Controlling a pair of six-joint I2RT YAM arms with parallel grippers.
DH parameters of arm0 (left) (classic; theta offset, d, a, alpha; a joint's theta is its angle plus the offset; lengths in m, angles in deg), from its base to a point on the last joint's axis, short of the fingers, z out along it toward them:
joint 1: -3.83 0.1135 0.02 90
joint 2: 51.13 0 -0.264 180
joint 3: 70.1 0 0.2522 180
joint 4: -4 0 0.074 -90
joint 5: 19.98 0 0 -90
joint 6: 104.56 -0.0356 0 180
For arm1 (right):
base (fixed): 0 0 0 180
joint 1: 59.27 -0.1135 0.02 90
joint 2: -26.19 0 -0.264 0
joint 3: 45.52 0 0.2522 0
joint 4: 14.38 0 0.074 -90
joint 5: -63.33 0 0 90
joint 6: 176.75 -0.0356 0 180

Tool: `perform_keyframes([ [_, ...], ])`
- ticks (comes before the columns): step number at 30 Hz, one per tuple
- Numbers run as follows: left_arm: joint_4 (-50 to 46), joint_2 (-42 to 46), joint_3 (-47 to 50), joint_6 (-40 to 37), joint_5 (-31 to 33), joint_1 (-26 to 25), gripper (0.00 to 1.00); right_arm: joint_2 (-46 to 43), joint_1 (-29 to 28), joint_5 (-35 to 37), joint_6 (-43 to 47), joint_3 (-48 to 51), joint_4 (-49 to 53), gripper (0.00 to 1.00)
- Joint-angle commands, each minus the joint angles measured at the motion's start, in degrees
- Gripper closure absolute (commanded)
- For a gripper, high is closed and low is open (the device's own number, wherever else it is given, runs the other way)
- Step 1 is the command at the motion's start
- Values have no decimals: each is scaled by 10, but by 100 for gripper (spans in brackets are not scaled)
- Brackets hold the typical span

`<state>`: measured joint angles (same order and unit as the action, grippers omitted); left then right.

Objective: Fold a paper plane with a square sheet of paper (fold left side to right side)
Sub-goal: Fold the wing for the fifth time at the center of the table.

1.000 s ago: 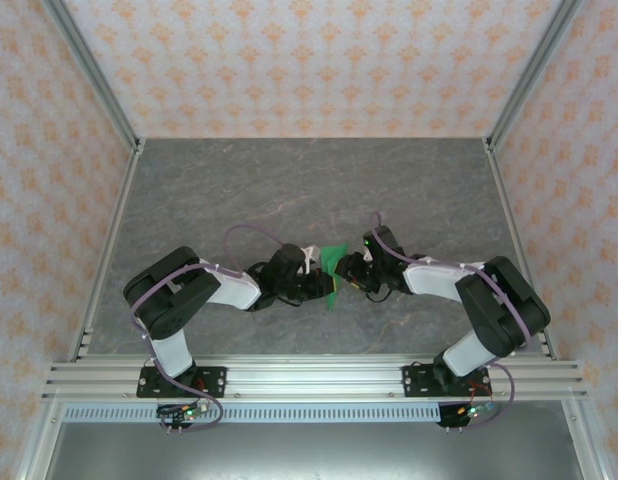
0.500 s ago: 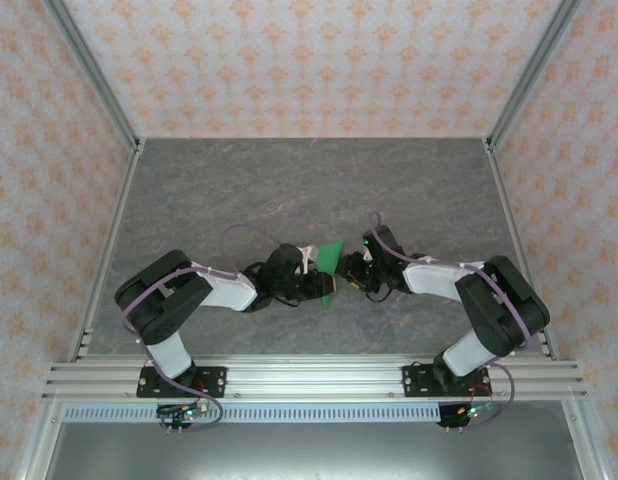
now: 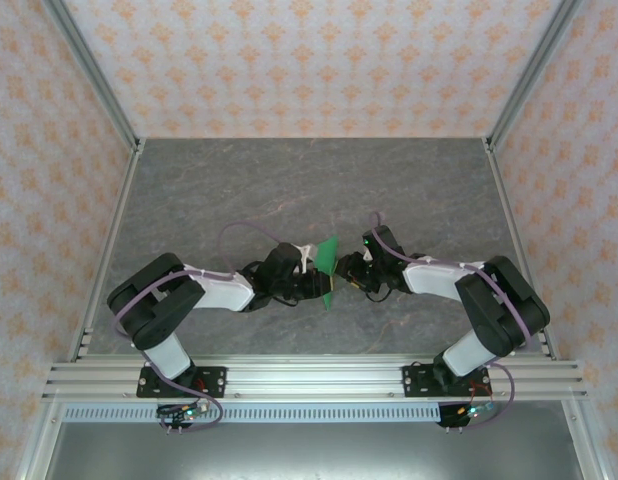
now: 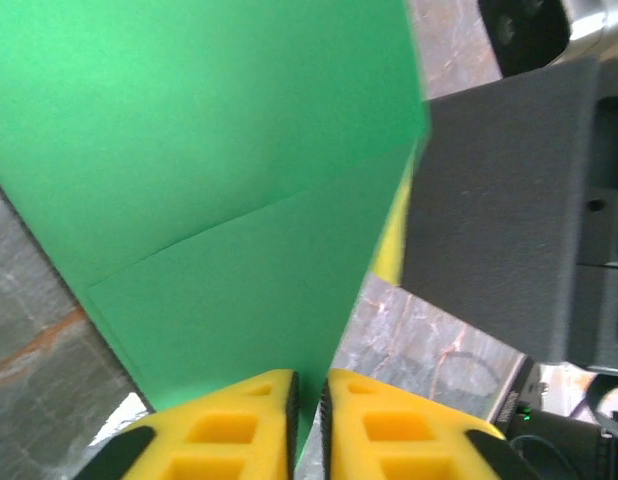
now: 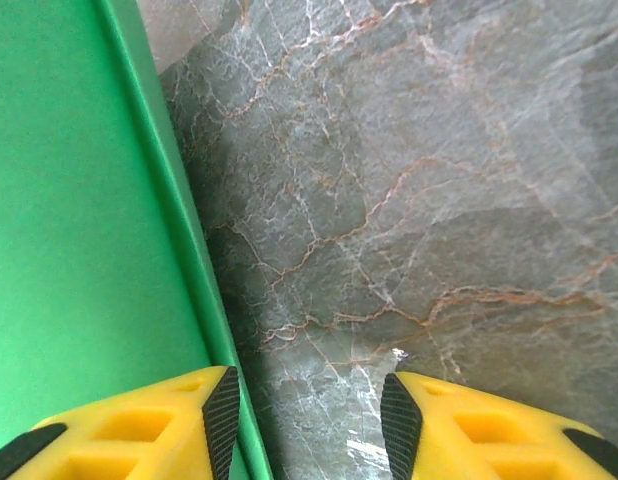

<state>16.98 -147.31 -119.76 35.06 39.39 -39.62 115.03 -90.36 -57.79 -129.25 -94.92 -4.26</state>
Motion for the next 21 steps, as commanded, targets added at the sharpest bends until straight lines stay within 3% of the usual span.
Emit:
perform_keyframes([
  [1,-3,-3,-1,-6,19,3,90,10,-8,31,28,8,-5,53],
  [7,32,8,17,4,10,9,100,-43,-7,30,48,15,-12,51],
  [21,109,-3,49,30,-30,29,100,7,-7,-41,48,-8,-108,50],
])
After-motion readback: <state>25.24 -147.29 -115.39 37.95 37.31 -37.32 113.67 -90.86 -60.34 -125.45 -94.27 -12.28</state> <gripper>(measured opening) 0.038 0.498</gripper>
